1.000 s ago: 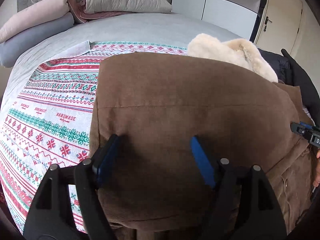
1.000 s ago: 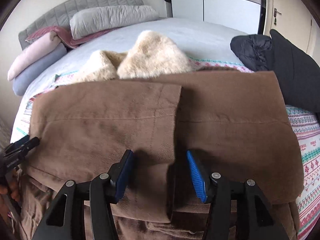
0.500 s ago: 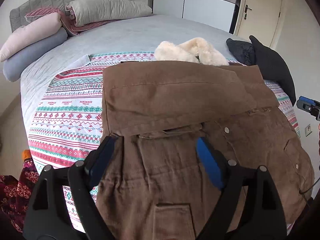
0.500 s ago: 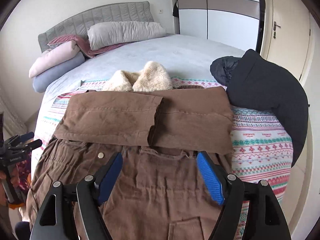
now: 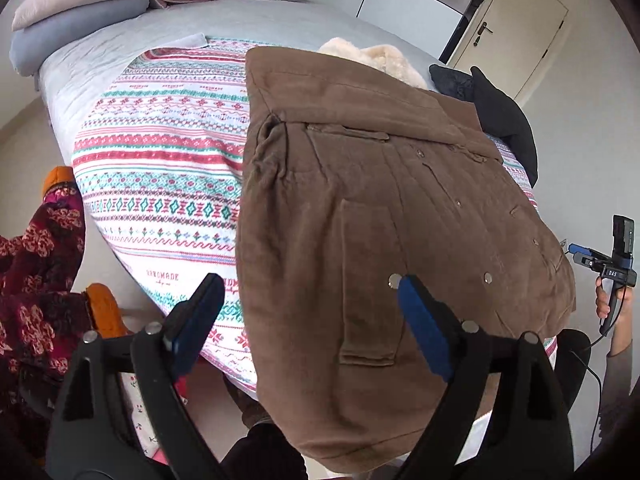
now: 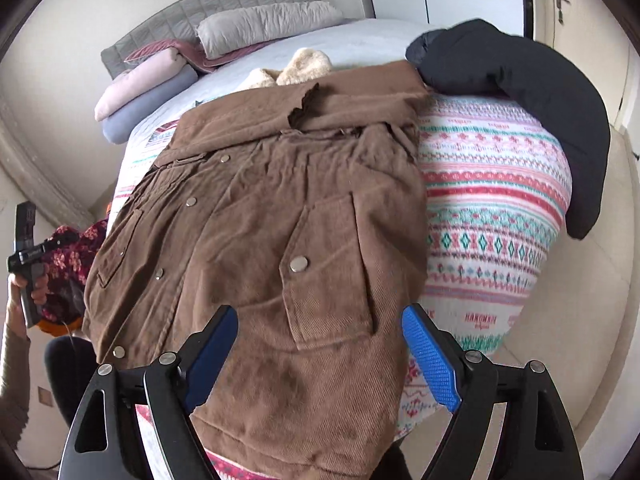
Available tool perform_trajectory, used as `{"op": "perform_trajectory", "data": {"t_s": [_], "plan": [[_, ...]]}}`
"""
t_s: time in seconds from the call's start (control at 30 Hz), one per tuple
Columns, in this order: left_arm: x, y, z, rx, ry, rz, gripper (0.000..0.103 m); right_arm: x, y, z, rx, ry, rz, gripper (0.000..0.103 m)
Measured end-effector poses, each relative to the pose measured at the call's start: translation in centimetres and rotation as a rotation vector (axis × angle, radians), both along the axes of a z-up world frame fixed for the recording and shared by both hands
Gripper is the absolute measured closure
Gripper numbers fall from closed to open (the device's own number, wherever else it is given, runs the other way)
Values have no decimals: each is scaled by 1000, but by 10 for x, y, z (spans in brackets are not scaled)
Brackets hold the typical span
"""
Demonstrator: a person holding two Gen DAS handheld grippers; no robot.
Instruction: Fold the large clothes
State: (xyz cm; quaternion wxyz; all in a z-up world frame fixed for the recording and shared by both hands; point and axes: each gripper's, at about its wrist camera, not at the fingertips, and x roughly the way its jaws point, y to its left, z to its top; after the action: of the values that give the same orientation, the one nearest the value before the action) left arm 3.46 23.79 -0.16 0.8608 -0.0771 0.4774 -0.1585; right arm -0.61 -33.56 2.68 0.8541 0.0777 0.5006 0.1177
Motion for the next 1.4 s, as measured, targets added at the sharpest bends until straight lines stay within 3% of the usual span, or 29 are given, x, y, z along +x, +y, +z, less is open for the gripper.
{"op": "perform_trajectory", "data": {"t_s": [0.1,0.33,0.43,0.5,0.57,0.67,0.8,0.87,0.97,1.17,1.4], "plan": [[-11,22,-30,-50,29,31,14,-8,-21,-21,84,57,-57,18],[-14,29,-97,-319,197,40,19,-4,-40,-56,222,162,-165,18],[-21,12,-99,-254,198,-17,20,-3,-31,-69,269,222,-156,18],[-27,3,-99,-250,215,-55,25,-6,-22,-70,249,217,-142,19],[-34,-1,-101,-276,245,-76,35,-10,-14,-67,245,209,-110,33],[-48,-10,-97,-316,260,-115,49,-17,-2,-63,291,226,-53,52],[-66,-24,-85,-337,227,-163,55,-26,17,-58,251,218,-4,61],[-72,-27,-79,-347,207,-160,63,-27,16,-57,282,221,-17,73],[-76,-24,-68,-395,181,-131,75,-31,12,-48,309,189,-35,82],[-80,-7,-35,-522,101,-71,81,-39,3,-13,395,80,-58,88],[-76,1,10,-565,1,-57,82,-39,-1,28,426,-26,-58,88]]}}
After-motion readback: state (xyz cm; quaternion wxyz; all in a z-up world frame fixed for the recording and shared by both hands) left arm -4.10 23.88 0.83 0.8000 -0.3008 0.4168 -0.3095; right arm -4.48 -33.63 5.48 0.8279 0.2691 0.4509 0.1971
